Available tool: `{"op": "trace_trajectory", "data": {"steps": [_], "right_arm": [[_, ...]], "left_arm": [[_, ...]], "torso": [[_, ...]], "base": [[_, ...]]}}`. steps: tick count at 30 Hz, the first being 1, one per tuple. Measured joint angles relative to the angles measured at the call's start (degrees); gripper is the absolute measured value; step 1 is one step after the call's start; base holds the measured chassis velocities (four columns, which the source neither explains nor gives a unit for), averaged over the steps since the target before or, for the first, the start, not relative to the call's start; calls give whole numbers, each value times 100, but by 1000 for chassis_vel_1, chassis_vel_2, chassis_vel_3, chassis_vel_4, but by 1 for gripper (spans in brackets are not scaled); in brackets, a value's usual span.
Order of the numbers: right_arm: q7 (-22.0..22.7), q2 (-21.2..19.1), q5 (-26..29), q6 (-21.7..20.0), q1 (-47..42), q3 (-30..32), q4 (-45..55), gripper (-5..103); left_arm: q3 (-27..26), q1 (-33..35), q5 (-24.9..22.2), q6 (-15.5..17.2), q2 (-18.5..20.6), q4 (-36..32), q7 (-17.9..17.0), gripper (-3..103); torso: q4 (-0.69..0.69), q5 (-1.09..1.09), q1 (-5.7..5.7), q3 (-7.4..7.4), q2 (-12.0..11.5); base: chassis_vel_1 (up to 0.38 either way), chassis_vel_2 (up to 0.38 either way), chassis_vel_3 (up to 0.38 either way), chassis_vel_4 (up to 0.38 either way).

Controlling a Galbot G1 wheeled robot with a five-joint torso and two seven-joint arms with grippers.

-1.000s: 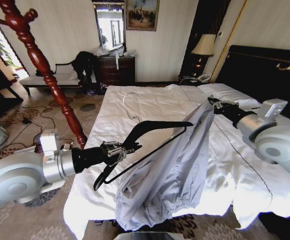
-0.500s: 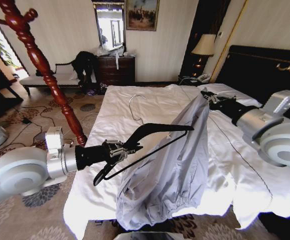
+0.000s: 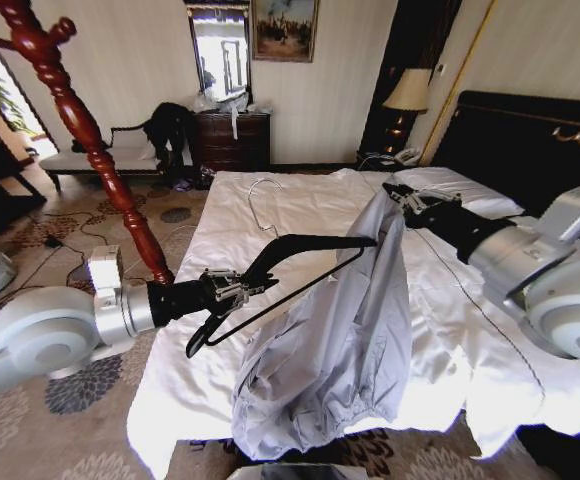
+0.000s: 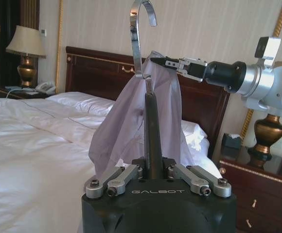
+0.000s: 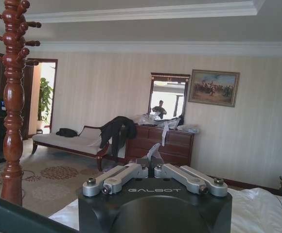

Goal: Pick up the clothes from the bed and hang them on the clothes hanger.

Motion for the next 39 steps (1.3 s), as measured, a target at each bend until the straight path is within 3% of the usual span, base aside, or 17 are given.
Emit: {"op": "trace_trajectory", "data": {"steps": [5, 10, 14, 21, 25, 32, 37, 39], "right_arm": [[1, 7, -8, -8, -20, -19, -49, 1], [-2, 1, -43, -23, -62, -16, -155, 1], [-33, -31, -70, -28, -45, -29, -283, 1], [-68, -59, -79, -29, -27, -47, -339, 1], [-76, -59, -73, -33, -60, 14, -346, 1], [-114, -10, -113, -41, -52, 35, -429, 1], [-137, 64, -130, -41, -49, 70, -461, 1], [-142, 86, -124, -44, -47, 97, -475, 1]], "left_arm": [[-133, 98, -99, -85, 299, 128, 107, 16], [-355, 159, -491, -89, 489, 126, 136, 16], [-701, 157, -1095, -10, 731, 73, -54, 16], [-1032, 405, -1223, 27, 1295, 397, -392, 16], [-1307, 752, -1300, 27, 1596, 599, -542, 16], [-2102, 1491, -1972, 60, 2199, 787, -647, 16], [-2327, 1937, -1850, 85, 2305, 675, -802, 16], [-2706, 2353, -1717, 85, 2406, 686, -985, 16]], "torso": [[-2, 2, 0, 0, 0], [0, 1, 0, 0, 0], [0, 1, 0, 0, 0], [-1, 2, 0, 0, 0], [0, 2, 0, 0, 0], [-2, 4, 0, 0, 0], [2, 0, 0, 0, 0], [2, 0, 0, 0, 0]], "base": [[0, 0, 0, 0], [0, 0, 0, 0], [0, 0, 0, 0], [0, 0, 0, 0], [0, 0, 0, 0], [0, 0, 0, 0], [0, 0, 0, 0], [0, 0, 0, 0]]}}
